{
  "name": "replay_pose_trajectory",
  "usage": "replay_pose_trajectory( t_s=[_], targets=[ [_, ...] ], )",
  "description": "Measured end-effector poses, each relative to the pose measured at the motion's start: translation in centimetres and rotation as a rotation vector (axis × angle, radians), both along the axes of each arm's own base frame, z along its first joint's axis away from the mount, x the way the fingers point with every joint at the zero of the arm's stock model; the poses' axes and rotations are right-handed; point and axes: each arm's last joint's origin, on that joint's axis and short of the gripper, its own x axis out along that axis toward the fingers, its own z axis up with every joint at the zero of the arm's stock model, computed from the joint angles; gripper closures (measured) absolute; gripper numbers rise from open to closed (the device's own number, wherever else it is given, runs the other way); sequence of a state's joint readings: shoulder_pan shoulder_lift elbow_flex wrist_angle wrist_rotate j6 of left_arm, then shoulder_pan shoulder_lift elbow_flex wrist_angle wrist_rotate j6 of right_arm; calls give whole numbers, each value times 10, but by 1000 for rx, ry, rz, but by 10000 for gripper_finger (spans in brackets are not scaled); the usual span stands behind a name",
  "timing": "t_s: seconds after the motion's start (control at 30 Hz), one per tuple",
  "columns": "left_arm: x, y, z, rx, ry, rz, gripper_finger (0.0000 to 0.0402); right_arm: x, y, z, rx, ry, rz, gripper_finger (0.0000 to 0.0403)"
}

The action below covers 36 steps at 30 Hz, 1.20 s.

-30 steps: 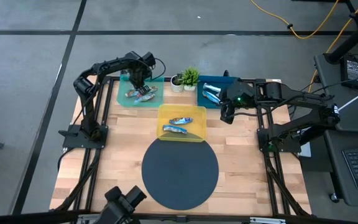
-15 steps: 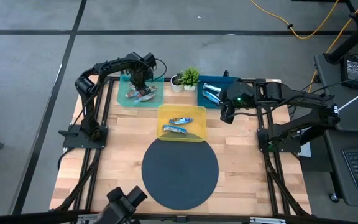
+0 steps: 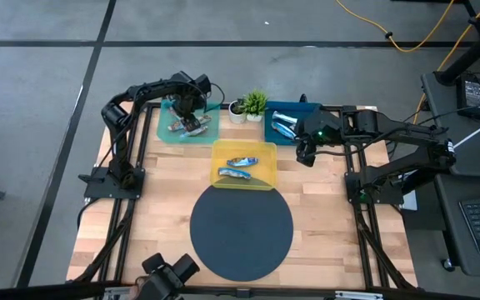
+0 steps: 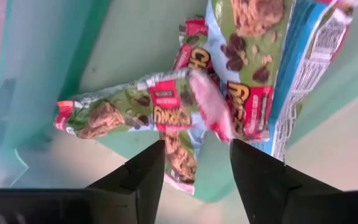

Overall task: Pick and place Granola Bars by type
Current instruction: Put the red granola bar into the green bin, then return to Home Position

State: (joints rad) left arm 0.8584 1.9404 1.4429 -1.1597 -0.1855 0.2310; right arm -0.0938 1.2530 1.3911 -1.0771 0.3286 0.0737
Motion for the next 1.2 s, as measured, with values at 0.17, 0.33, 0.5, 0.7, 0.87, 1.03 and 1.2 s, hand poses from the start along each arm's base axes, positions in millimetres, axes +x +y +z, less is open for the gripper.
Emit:
replay_pose_trajectory(
  t_s=[0.17,0.33,0.5,0.7,0.87,1.03,1.2],
  targets=[
    [1,-4,0,-11,25,-4,217,0,0,0,-1,0,1,189],
    [3,-6,8,-5,-12,40,221,0,0,0,-2,0,2,189],
    [10,-3,35,19,-130,53,229,0,0,0,-2,1,3,189],
    [23,-11,79,35,-333,24,236,0,0,0,-3,0,3,189],
    [39,-33,115,10,-535,-58,240,0,0,0,-2,0,3,189],
    [57,-69,141,-34,-717,-175,240,0,0,0,-2,0,2,189],
    [78,-111,167,-81,-930,-320,240,0,0,0,-7,3,9,189]
  ],
)
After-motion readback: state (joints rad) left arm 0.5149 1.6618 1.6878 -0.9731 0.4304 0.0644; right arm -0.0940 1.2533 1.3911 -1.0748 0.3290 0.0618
